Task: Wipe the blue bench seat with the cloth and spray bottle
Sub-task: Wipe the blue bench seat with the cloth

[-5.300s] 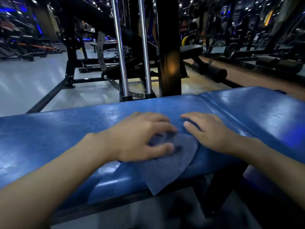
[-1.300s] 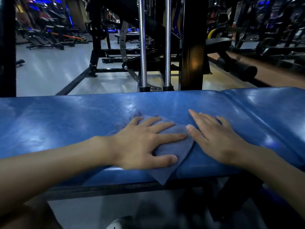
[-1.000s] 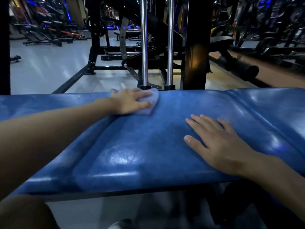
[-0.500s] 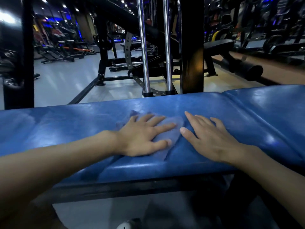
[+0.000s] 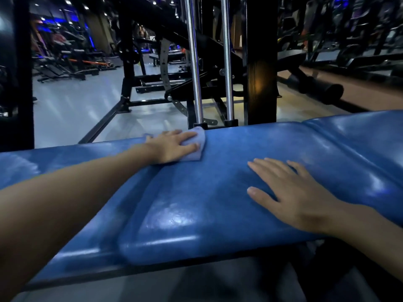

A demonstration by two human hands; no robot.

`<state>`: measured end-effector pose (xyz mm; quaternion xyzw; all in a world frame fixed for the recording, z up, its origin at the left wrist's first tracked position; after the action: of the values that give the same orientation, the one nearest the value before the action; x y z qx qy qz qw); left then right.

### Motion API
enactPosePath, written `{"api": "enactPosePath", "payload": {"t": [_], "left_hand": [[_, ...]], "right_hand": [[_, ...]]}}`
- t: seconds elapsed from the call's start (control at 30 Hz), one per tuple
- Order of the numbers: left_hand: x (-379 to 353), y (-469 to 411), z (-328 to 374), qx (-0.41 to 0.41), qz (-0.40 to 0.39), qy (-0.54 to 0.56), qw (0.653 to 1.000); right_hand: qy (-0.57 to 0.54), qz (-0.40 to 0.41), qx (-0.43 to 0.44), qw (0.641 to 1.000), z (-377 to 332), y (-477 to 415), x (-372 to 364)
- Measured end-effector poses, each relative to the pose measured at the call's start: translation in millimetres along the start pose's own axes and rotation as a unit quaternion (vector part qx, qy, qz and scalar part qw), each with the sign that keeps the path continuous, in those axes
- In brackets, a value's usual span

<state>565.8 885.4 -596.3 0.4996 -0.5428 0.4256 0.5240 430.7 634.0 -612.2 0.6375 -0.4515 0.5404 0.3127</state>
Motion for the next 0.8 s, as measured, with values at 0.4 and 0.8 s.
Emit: {"api": "enactPosePath", "payload": {"t": [0.4, 0.8], "left_hand": [[-2.4, 71.7, 62.1, -0.170, 0.048, -0.063, 0.982], [-0.2, 81.4, 71.9, -0.248, 0.060, -0.039, 0.966]], "right_hand": [[-0.015, 0.015, -0.021, 1.000, 1.9, -2.4, 3.0], [-0.029, 0.004, -0.086, 0.996, -15.1, 1.9, -1.7]]}}
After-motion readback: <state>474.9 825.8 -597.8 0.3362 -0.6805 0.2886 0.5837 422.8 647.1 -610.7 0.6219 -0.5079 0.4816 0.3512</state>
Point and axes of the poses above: each hand's wrist, its own y-axis away from the middle knuckle, its own x-axis out of the back of the hand, z = x × y, the point moved 8 cm from there along -y, towards the middle knuckle, and after that the axes turned 8 degrees about -y, right-handed, at the moved point
